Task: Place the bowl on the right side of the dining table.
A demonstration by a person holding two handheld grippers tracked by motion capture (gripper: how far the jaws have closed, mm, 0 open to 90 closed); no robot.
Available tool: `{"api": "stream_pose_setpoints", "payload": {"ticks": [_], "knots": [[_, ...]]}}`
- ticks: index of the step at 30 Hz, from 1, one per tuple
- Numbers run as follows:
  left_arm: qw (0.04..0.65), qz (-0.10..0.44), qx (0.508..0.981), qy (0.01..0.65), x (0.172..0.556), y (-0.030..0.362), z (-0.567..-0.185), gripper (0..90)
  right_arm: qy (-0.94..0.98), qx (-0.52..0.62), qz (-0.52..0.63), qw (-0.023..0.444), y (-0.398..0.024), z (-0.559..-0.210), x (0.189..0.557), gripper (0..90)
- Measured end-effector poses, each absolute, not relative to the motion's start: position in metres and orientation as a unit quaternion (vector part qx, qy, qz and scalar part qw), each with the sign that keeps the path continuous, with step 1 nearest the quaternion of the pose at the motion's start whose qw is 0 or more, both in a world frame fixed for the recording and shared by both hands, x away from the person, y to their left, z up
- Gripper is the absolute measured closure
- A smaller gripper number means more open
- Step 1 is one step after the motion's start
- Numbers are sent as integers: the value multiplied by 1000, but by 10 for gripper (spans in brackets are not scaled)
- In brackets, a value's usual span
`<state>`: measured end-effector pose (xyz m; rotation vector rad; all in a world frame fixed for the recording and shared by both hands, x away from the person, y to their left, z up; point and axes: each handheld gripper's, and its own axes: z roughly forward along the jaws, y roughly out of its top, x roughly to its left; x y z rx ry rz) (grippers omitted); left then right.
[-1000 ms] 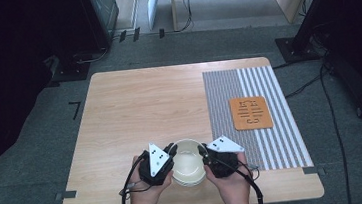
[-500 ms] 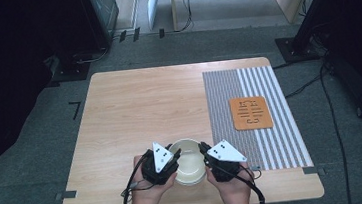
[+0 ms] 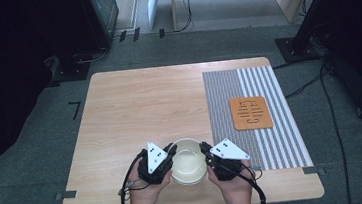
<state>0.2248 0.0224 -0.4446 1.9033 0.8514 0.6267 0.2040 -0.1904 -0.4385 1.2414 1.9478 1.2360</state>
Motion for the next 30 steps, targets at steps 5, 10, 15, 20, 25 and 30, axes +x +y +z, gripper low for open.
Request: {"api": "stream_pose_setpoints", "payload": {"ticks": [5, 10, 15, 20, 25, 30], "knots": [[475, 289, 764, 328, 218, 21, -443, 834, 714, 469, 458, 247, -191, -438, 205, 850], [497, 306, 744, 325, 214, 24, -439, 834, 714, 482, 453, 230, -190, -440, 207, 796], [510, 342, 724, 315, 207, 25, -436, 833, 703, 500, 461, 206, -186, -439, 207, 762], [521, 362, 710, 305, 202, 26, -431, 834, 698, 510, 465, 191, -184, -437, 207, 762], [531, 387, 695, 291, 195, 27, -426, 834, 686, 529, 473, 160, -181, -430, 206, 753], [542, 407, 678, 285, 189, 27, -422, 833, 682, 537, 474, 149, -179, -425, 206, 740]]}}
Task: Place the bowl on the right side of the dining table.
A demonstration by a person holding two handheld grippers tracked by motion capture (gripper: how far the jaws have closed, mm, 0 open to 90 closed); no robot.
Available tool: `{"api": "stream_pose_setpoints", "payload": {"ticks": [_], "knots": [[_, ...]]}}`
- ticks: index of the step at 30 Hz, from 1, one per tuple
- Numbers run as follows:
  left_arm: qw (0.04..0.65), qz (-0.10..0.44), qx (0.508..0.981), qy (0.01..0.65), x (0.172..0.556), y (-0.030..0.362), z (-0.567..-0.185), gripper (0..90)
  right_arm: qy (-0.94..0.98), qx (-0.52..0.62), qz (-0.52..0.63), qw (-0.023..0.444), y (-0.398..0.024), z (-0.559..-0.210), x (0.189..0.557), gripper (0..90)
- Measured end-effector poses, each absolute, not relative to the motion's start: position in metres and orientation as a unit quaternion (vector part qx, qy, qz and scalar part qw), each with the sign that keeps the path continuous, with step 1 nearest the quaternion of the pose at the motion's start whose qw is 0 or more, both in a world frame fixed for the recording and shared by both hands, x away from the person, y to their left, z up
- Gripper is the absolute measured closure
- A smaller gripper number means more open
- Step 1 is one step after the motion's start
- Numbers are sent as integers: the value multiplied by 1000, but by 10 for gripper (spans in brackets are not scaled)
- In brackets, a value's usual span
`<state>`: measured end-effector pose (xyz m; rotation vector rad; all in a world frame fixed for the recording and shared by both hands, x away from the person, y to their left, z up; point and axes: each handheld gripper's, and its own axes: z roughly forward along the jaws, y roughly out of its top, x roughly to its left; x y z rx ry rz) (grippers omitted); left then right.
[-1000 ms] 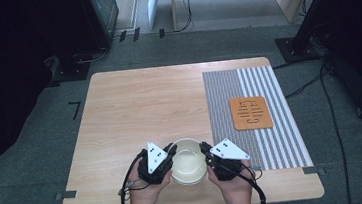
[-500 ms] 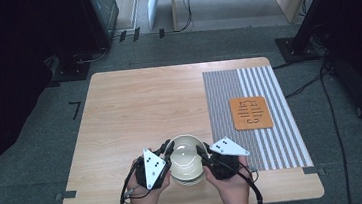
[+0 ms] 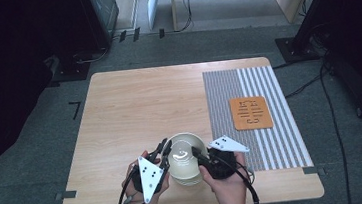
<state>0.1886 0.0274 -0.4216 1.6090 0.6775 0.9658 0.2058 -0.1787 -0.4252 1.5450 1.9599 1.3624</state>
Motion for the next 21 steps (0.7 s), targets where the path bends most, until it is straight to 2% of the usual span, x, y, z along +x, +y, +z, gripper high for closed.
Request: {"api": "stream_pose_setpoints", "payload": {"ticks": [5, 10, 13, 18, 21], "knots": [[546, 415, 669, 287, 187, 28, -422, 832, 669, 541, 487, 151, -179, -423, 205, 819], [549, 415, 667, 284, 185, 27, -422, 832, 660, 541, 497, 155, -181, -423, 206, 839], [548, 412, 670, 284, 185, 26, -422, 838, 652, 539, 499, 190, -181, -421, 204, 852], [551, 391, 677, 292, 185, 28, -421, 837, 653, 529, 494, 222, -180, -420, 200, 852], [563, 355, 682, 304, 187, 33, -418, 828, 655, 524, 492, 233, -180, -420, 199, 852]]}}
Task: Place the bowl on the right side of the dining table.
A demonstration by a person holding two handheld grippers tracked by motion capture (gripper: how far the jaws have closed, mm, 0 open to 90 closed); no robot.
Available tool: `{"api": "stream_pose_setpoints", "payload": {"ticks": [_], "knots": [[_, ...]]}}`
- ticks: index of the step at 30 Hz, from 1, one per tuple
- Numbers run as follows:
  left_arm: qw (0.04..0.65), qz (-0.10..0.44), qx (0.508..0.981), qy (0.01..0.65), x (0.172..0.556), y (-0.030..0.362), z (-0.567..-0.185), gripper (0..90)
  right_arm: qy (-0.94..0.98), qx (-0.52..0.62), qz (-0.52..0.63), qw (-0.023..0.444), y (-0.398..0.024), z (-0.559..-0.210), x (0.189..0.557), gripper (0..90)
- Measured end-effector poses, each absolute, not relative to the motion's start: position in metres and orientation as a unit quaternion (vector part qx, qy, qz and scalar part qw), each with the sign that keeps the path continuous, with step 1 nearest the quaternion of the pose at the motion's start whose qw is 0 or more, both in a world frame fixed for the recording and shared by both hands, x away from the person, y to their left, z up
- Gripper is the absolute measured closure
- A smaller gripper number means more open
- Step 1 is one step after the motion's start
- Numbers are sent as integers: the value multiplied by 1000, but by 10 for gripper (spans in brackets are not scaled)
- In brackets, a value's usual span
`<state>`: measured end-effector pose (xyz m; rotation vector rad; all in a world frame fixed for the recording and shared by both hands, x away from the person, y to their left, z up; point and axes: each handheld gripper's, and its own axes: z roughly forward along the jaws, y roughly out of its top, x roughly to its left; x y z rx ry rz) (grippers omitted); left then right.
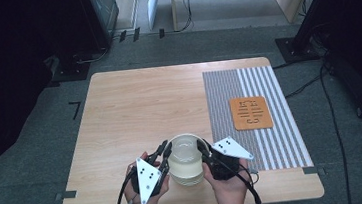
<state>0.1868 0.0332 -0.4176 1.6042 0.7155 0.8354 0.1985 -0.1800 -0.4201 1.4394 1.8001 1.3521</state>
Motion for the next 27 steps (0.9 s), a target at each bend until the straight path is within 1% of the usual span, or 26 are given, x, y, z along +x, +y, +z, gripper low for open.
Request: {"api": "stream_pose_setpoints", "payload": {"ticks": [2, 5, 6, 9, 10, 11, 12, 13, 14, 15, 20, 27], "knots": [[566, 326, 689, 313, 188, 36, -415, 773, 654, 520, 495, 240, -180, -420, 198, 852], [560, 312, 696, 323, 188, 37, -412, 592, 652, 516, 496, 252, -181, -418, 197, 852], [558, 306, 700, 324, 188, 37, -411, 513, 652, 513, 496, 256, -181, -418, 197, 852], [540, 285, 722, 325, 189, 35, -410, 228, 654, 505, 494, 270, -183, -415, 196, 851], [536, 279, 728, 325, 189, 35, -411, 152, 654, 503, 494, 273, -183, -414, 195, 851], [533, 274, 732, 325, 189, 36, -411, 119, 654, 502, 495, 275, -183, -414, 195, 851], [534, 269, 733, 325, 189, 37, -412, 100, 654, 499, 496, 278, -184, -413, 195, 851], [535, 261, 734, 326, 189, 39, -412, 59, 656, 495, 493, 286, -184, -411, 194, 851], [534, 257, 736, 327, 189, 40, -412, 59, 656, 495, 493, 286, -184, -411, 194, 851], [535, 251, 736, 330, 189, 43, -412, 23, 657, 493, 491, 289, -183, -411, 194, 851], [541, 246, 729, 341, 187, 57, -410, 16, 657, 491, 488, 299, -185, -410, 195, 851], [526, 255, 724, 365, 188, 75, -413, 16, 656, 487, 489, 307, -185, -408, 196, 851]]}}
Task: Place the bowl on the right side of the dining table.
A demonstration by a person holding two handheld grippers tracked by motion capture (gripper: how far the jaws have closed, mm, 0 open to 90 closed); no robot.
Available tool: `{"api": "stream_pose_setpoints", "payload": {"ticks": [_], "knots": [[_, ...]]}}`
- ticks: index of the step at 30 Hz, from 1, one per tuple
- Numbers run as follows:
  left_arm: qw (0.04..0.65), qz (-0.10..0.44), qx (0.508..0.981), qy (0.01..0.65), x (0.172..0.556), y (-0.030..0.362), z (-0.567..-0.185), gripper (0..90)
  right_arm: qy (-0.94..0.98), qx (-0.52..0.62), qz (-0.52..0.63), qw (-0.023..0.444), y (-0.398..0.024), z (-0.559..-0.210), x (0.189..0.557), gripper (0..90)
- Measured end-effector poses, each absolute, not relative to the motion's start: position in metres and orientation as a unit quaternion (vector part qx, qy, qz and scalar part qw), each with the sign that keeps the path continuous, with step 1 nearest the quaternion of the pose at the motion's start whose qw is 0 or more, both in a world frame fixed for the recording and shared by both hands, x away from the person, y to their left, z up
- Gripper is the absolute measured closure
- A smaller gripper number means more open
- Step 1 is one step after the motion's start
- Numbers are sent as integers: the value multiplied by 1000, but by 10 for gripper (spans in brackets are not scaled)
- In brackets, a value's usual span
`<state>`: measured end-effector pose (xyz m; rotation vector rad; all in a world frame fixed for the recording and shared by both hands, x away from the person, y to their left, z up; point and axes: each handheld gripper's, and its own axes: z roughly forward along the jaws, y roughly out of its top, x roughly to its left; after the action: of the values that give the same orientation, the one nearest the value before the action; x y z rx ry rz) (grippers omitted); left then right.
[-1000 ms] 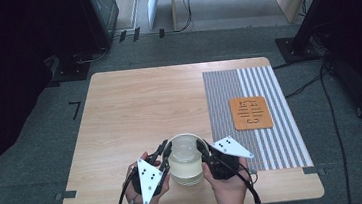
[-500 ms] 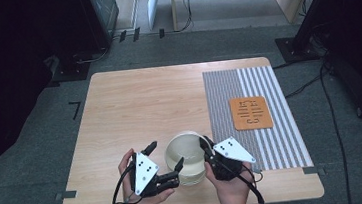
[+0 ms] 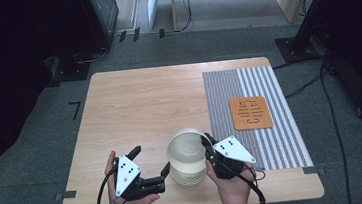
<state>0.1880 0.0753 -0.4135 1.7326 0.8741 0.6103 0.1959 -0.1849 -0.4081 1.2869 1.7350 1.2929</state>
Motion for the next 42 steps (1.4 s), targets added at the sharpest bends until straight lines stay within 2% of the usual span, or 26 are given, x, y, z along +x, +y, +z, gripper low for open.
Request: {"api": "stream_pose_setpoints", "payload": {"ticks": [17, 31, 42], "knots": [[481, 257, 723, 424, 207, 115, -441, 16, 649, 490, 486, 320, -192, -407, 196, 850], [415, 259, 728, 479, 226, 151, -475, 17, 639, 498, 487, 327, -203, -404, 196, 849], [368, 235, 731, 524, 239, 185, -501, 16, 632, 507, 485, 330, -212, -404, 199, 849]]}}
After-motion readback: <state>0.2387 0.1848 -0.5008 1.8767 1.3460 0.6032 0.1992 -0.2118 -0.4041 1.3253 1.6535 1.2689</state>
